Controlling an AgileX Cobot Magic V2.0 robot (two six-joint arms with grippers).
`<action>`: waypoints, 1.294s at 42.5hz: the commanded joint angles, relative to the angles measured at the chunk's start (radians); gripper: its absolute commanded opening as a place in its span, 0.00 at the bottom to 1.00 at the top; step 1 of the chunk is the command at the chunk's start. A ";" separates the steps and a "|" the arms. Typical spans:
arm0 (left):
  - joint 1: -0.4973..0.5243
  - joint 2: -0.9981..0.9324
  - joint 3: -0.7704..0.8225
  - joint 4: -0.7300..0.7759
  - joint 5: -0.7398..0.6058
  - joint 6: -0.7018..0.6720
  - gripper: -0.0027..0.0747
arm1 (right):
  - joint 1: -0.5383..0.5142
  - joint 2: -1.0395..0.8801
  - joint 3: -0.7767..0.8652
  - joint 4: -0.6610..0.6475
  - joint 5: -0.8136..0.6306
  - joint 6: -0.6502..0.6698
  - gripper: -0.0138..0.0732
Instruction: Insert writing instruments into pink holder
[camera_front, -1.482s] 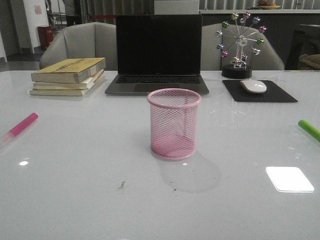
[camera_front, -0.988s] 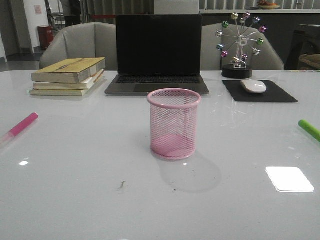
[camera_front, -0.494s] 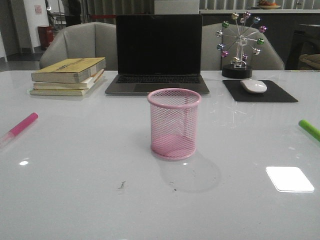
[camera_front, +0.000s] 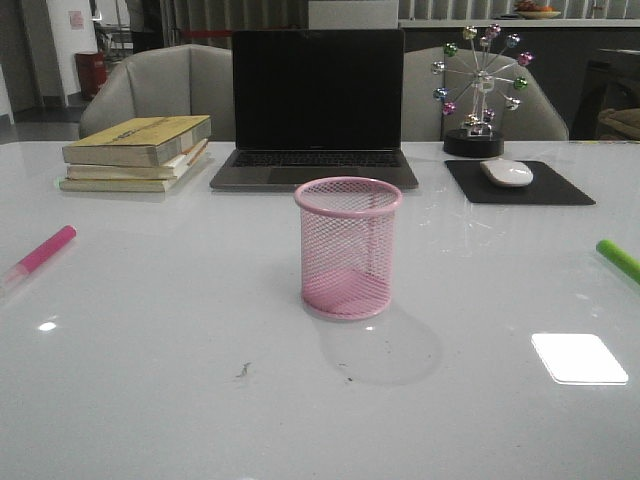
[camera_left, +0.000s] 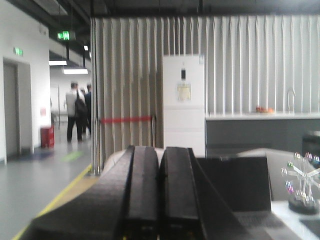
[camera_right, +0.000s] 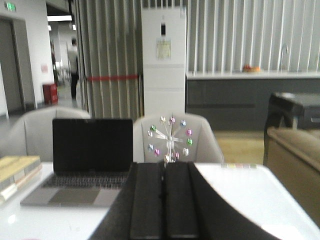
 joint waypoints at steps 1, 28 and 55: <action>0.001 0.116 -0.117 -0.008 0.104 -0.009 0.15 | -0.005 0.106 -0.106 -0.002 0.053 0.003 0.22; 0.001 0.513 -0.151 -0.009 0.439 -0.009 0.16 | -0.005 0.510 -0.020 -0.002 0.413 0.003 0.23; -0.337 0.557 -0.111 -0.077 0.395 0.052 0.68 | -0.054 1.045 -0.267 -0.009 0.346 0.003 0.75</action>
